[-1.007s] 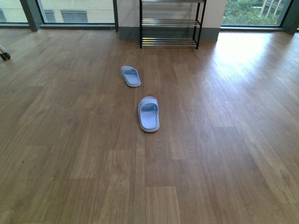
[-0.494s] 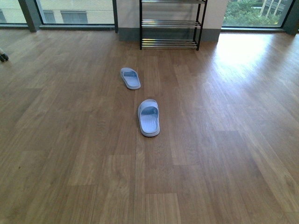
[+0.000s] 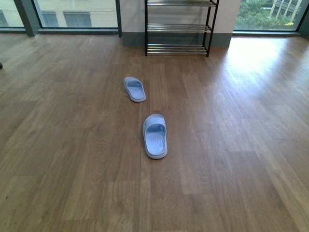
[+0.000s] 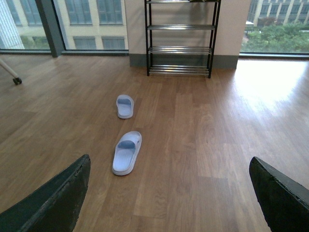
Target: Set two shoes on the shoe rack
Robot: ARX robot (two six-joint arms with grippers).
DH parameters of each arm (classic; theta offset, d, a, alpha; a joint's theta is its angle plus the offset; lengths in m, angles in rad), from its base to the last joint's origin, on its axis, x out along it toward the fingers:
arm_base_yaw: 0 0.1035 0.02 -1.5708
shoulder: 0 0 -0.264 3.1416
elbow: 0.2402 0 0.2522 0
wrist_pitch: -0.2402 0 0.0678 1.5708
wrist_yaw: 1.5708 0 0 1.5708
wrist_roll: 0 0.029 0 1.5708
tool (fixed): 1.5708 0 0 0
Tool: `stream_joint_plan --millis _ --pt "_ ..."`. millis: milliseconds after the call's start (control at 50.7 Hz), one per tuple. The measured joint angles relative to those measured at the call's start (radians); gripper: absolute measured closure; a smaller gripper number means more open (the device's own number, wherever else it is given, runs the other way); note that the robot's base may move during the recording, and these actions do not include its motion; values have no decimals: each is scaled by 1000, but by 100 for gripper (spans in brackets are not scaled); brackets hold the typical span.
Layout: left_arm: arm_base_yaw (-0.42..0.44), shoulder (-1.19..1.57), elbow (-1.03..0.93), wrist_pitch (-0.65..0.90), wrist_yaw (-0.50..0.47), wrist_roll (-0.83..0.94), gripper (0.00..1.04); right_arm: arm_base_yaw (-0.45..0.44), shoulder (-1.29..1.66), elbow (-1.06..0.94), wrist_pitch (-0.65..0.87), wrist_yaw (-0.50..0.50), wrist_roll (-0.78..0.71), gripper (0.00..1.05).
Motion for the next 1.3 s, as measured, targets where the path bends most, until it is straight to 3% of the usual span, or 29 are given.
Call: stream_joint_plan --millis 1303 --pt "0 0 0 0 0 0 9 0 0 0 0 0 0 9"
